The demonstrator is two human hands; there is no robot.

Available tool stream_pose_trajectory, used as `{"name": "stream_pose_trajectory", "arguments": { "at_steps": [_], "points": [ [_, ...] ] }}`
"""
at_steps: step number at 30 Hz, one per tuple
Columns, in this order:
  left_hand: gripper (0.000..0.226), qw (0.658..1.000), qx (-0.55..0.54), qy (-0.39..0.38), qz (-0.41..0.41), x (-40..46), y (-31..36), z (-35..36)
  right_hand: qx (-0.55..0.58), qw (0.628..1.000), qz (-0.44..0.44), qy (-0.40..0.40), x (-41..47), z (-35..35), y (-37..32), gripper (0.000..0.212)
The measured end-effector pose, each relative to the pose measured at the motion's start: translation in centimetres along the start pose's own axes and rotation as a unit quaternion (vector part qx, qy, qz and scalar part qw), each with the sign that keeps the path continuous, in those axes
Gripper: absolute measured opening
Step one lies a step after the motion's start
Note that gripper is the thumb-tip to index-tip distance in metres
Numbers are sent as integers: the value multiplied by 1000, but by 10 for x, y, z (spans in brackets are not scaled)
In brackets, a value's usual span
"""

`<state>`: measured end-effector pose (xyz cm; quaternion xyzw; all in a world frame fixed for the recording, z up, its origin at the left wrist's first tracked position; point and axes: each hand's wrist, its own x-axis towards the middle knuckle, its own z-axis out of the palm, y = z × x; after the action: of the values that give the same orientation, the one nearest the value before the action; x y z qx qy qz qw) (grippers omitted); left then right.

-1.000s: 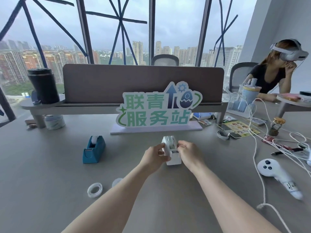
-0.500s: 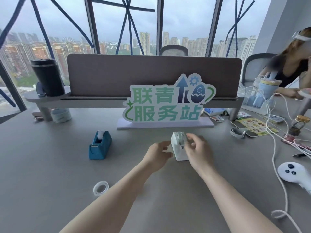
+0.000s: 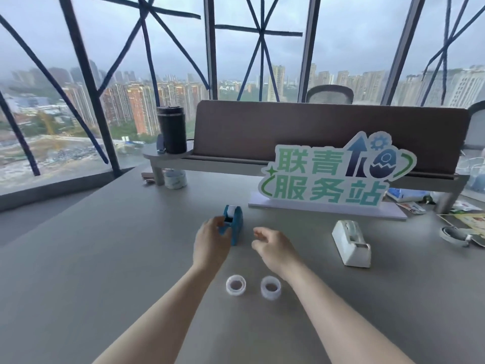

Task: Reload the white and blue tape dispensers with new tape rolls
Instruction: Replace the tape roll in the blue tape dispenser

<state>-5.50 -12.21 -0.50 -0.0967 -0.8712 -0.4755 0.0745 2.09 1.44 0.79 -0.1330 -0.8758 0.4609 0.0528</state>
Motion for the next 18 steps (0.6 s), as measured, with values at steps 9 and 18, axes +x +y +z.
{"name": "stream_pose_trajectory", "arguments": {
  "at_steps": [9,18],
  "points": [
    [59,991,97,-78,-57,22,-15,3,25,999,10,-22,36,27,-15,29],
    [29,997,42,-50,-31,9,-17,0,65,998,24,9,34,32,-20,38]
  ]
}}
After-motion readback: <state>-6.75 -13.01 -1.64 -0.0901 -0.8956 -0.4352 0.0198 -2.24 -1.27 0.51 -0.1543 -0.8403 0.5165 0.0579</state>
